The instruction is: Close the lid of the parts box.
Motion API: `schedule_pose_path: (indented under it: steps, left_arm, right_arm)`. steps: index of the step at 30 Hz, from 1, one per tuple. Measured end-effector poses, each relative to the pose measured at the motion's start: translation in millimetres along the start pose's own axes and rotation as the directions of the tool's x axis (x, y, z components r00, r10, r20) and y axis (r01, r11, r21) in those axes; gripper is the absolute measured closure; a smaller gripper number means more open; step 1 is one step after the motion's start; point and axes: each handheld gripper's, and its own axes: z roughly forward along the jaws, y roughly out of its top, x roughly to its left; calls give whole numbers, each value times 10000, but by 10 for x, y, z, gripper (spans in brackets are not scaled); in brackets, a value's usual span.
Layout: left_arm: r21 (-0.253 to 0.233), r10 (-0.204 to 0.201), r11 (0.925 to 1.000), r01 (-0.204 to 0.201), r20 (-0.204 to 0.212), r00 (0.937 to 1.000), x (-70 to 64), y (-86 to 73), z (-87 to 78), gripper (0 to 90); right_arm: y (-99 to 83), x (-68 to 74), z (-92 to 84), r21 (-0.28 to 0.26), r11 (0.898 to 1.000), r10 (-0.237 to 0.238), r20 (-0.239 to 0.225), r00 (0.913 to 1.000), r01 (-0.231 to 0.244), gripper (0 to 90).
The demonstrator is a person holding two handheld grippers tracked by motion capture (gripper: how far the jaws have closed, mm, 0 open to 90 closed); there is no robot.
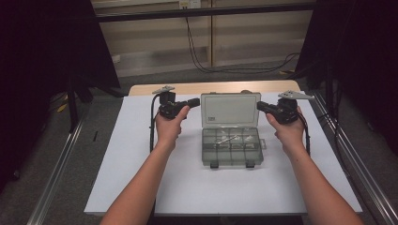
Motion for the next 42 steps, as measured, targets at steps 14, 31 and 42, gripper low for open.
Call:
schedule_pose_path:
  steps: [14,31,42]
  left_arm:
    - [158,-1324,9910,1330,-339,9906,120,127,166,900]
    - [603,-717,9957,699,280,9970,-14,135,209,900]
    - [779,-282,9966,251,396,9988,-144,88,181,900]
  right_arm:
    - [-59,38,-86,-366,9985,-403,-46,9992,401,853]
    - [-127,48,-164,-643,9962,-611,-275,9978,592,833]
    - [-159,22,-412,-577,9950,-878,-1111,9899,818,789]
